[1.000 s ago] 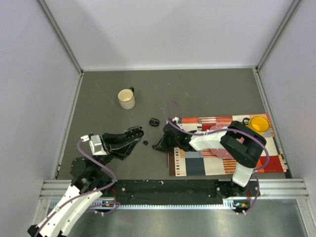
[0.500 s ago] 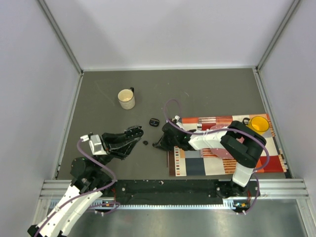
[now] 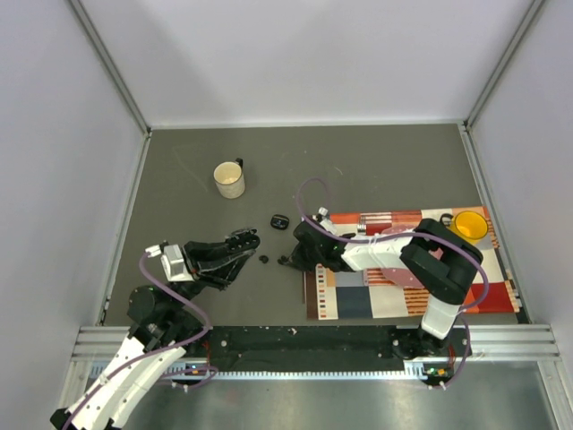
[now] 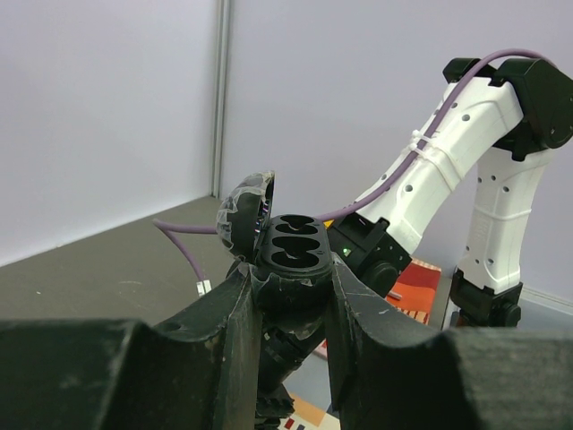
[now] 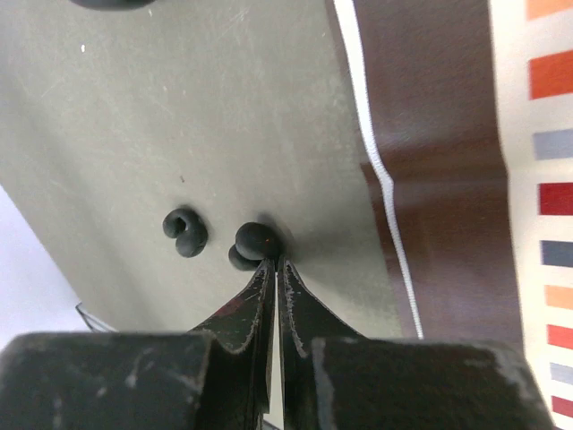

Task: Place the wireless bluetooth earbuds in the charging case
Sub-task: Pick up the earbud from the center of the board.

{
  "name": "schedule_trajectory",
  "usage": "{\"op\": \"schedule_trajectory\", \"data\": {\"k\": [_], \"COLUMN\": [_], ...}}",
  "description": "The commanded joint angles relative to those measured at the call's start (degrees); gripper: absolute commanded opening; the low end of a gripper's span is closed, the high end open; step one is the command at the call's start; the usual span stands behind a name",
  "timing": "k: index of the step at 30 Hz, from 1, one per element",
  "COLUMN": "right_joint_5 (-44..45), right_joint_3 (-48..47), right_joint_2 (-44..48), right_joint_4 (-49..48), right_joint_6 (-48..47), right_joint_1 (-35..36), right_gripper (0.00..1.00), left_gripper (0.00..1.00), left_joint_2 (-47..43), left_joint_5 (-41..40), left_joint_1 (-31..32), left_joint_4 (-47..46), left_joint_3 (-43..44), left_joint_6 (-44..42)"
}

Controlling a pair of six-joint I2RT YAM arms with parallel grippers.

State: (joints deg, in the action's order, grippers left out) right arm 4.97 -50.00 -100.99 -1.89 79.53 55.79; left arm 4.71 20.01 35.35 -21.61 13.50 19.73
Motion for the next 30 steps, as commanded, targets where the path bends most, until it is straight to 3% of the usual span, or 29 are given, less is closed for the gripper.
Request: {"op": "schedule_trajectory", "data": {"k": [1,8,13,18,30], "right_joint_5": [2.41,2.41,-0.13,-0.4,-2.51], "right_joint_3": [-3.7,-7.31,-8.1,-7.31,-5.11], "right_joint_2": [0.36,0.62,0.18,0.79,-0.52], "right_joint_4": [1.71,8.83,9.01,8.83,3.65], "right_joint_6": [-3.14,-12.55,-12.73,-11.85,-10.71], "right_joint_1": [-0.59,-1.38,-1.82,-1.82,-1.74], "right_gripper": [0.01,0.02,0.09,0.23,0.26], "left_gripper": [0.0,0.0,0.0,0.0,0.0], "left_joint_2": [-0.93,-1.37,-1.28,-1.28,-1.19], "left_joint_5": [-0.67,-0.67,-0.67,-0.67,-0.76], "left_joint_1": [0.24,0.24,0.24,0.24,0.24], "left_joint_4": [-0.81,-0.28,-0.98,-0.37,-0.54], "left_joint_3": [1.53,1.45,1.18,1.44,1.18], "left_joint_6": [-0.57,-0.57,-0.3,-0.57,-0.39]}}
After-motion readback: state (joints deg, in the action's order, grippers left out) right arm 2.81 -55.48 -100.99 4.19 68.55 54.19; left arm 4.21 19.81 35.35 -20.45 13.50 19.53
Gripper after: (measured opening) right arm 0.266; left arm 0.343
